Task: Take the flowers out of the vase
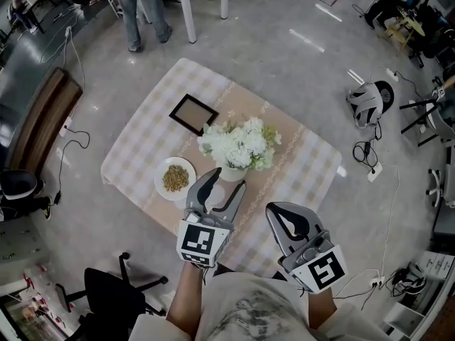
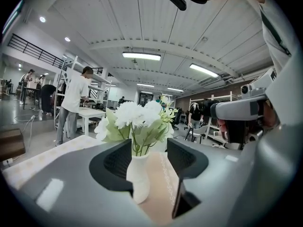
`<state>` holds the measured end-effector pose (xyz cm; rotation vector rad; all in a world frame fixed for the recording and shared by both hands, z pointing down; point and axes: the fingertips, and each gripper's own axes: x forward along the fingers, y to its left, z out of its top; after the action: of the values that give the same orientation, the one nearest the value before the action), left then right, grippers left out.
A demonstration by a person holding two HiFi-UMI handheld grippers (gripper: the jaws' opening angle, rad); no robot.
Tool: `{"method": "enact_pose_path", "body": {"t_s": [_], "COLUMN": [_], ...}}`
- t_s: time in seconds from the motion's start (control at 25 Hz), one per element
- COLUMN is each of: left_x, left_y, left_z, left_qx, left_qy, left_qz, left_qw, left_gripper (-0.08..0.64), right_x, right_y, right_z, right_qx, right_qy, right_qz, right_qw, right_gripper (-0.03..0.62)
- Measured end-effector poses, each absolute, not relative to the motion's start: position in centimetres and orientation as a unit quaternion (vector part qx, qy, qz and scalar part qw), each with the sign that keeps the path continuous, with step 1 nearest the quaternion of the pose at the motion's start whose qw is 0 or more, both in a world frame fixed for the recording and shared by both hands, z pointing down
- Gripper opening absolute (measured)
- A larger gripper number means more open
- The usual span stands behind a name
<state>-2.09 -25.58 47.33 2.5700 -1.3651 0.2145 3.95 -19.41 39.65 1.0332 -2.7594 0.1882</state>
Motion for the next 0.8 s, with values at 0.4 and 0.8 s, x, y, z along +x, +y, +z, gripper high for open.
{"method": "enact_pose_path", "body": {"t_s": [0.4, 0.8], "left_x": [-2.0, -1.2], "left_y": [-27.2, -29.1], "left_z": [48.6, 49.6], "left_qx": [0.865, 0.867], "left_qy": [-0.482, -0.480], "left_qz": [0.071, 0.075], "left_qw": [0.120, 0.111], "left_gripper": [0.342, 0.449], "right_x": [4.6, 5.3], "right_y": [-19.8, -20.0], "right_z": [40.1, 40.8], "right_qx": [0.354, 0.362], "right_qy": [-0.928, -0.923], "right_qz": [0.068, 0.079], "right_qw": [0.093, 0.100], "right_gripper": [0.015, 0.015]}}
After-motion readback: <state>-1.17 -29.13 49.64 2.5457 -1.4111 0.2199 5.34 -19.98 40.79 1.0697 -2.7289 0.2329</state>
